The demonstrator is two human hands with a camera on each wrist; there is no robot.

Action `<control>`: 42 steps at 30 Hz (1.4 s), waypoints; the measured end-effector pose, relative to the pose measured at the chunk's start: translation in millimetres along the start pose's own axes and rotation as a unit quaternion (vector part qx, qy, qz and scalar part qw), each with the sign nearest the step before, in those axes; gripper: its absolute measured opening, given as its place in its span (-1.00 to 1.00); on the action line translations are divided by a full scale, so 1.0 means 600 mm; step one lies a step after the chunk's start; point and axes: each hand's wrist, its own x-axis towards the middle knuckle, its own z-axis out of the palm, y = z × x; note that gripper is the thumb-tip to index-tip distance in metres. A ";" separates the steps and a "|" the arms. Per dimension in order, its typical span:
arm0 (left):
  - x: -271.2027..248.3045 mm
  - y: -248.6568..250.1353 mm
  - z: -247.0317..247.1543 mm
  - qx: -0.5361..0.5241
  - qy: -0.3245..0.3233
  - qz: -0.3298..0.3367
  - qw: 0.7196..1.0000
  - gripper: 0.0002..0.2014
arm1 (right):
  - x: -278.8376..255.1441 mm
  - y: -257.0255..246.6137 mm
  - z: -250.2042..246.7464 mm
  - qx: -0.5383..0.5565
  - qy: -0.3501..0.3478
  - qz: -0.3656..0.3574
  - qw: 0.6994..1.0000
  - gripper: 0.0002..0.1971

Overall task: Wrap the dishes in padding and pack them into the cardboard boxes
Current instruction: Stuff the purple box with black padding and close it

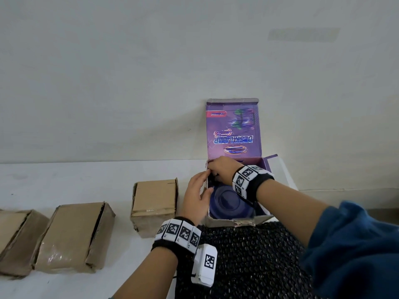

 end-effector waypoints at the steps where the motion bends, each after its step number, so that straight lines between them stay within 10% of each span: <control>1: 0.000 0.000 0.000 -0.002 -0.002 0.002 1.000 -0.51 | 0.003 0.000 0.005 -0.002 -0.009 0.019 1.000 -0.78; 10: 0.006 -0.014 0.006 -0.037 -0.016 -0.005 0.999 -0.53 | 0.031 0.056 0.075 0.110 -0.066 0.048 0.991 -0.65; 18: 0.022 -0.031 0.003 -0.021 -0.030 -0.010 0.999 -0.55 | 0.070 0.075 0.143 -0.074 -0.117 0.017 0.990 -0.47; 25: 0.021 -0.035 0.004 -0.054 -0.022 -0.041 0.997 -0.53 | 0.049 0.065 0.072 0.109 -0.085 0.011 0.990 -0.58; 33: 0.023 -0.036 0.003 -0.048 -0.025 -0.045 0.998 -0.55 | 0.047 0.067 0.087 0.040 -0.153 0.009 0.987 -0.50; 42: 0.033 -0.002 -0.006 0.063 -0.013 -0.051 0.997 -0.59 | -0.036 0.036 -0.031 0.134 -0.017 0.041 0.990 -0.65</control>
